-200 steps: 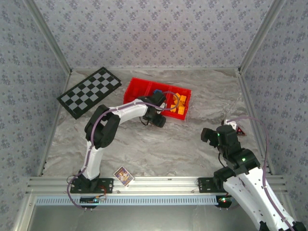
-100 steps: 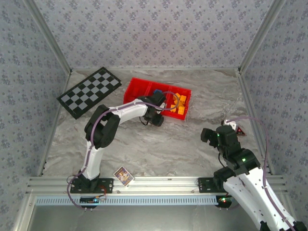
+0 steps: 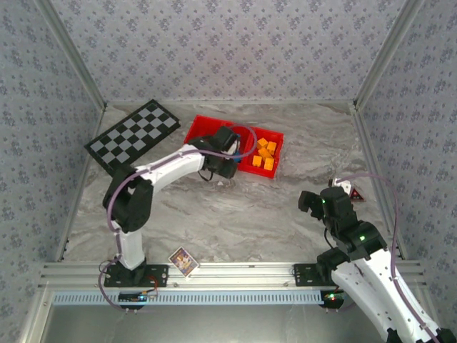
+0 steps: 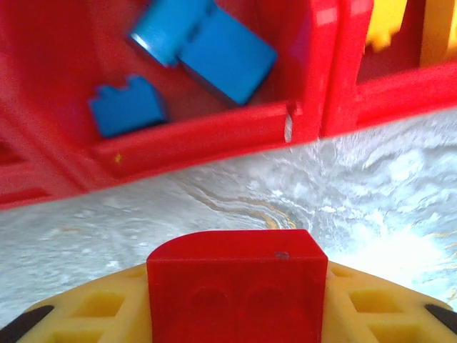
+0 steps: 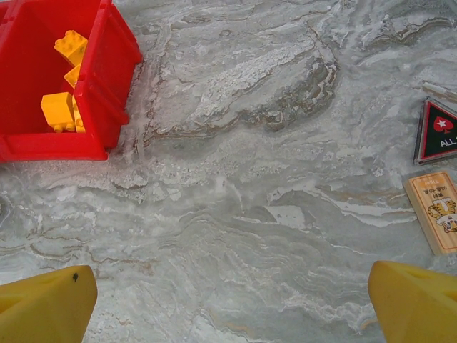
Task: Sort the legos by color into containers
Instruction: Pick up the lego from the center of the table, then place the lego in the container.
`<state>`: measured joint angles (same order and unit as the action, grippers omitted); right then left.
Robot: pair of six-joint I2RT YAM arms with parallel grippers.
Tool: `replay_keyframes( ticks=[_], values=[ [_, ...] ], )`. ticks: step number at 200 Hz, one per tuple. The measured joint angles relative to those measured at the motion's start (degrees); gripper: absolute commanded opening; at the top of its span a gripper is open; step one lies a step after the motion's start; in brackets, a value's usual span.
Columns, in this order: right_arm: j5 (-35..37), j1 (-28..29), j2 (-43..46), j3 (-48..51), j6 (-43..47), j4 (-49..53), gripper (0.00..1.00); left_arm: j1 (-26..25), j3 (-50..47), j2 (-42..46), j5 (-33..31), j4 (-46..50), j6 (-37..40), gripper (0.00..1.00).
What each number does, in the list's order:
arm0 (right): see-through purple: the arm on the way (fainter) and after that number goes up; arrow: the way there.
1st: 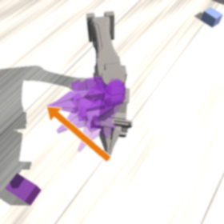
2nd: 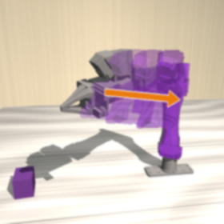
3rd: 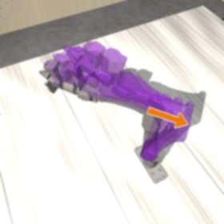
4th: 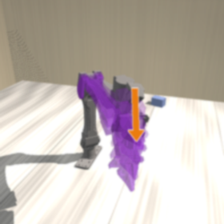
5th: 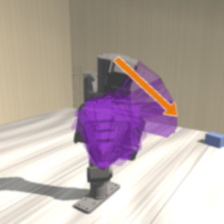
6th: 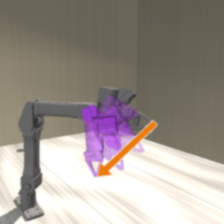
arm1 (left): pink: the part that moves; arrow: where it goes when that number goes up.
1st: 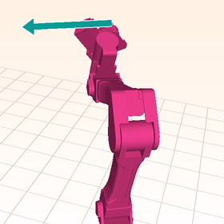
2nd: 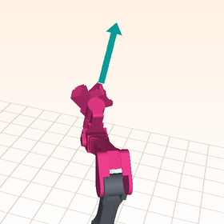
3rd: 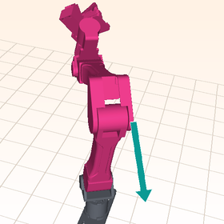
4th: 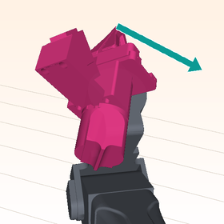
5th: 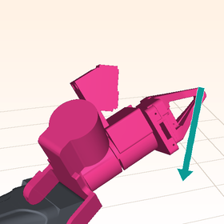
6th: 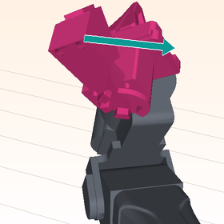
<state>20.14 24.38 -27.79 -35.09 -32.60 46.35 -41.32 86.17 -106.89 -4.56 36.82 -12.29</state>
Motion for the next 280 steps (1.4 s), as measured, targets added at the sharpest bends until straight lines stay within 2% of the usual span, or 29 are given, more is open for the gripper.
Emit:
replay_keyframes(
  ticks=[44,90,117,133,163,179,207,241,257,280],
  values=[
    [0.04,0.00,0.00,0.00,0.00,0.00,1.00,7.76,12.22,-1.33,-1.46,5.35,0.09,0.19],
    [0.07,0.04,0.00,-0.09,0.02,0.24,1.00,13.00,37.07,-16.35,-7.23,14.67,-0.28,0.18],
    [0.13,0.04,0.00,-0.44,0.02,0.66,1.00,14.56,44.30,-23.71,-7.52,18.95,-2.23,0.27],
    [0.28,0.04,0.00,-0.81,0.02,0.74,1.00,15.23,46.93,-26.91,-7.52,20.92,-3.50,0.42],
    [0.48,0.04,0.00,-0.85,0.02,1.01,1.00,15.82,48.15,-29.44,-7.56,22.84,-5.51,0.65],
    [0.48,0.04,0.00,-0.87,0.02,1.36,1.00,15.82,48.33,-29.44,-7.91,23.23,-6.34,0.72],
    [0.66,0.04,0.00,-0.87,0.02,1.53,1.00,15.82,48.78,-29.29,-8.35,22.93,-6.75,0.80],
    [0.68,0.04,0.00,-0.87,0.00,1.51,1.00,15.82,47.32,-26.80,-8.31,21.59,-6.84,0.85],
    [0.68,0.04,0.00,-0.87,0.00,1.53,1.00,15.82,41.55,-21.90,-7.87,18.36,-6.67,0.85],
    [0.72,0.04,0.00,-0.87,0.00,1.51,1.00,15.82,27.23,-10.14,-5.66,11.23,-5.51,0.87]
  ],
)
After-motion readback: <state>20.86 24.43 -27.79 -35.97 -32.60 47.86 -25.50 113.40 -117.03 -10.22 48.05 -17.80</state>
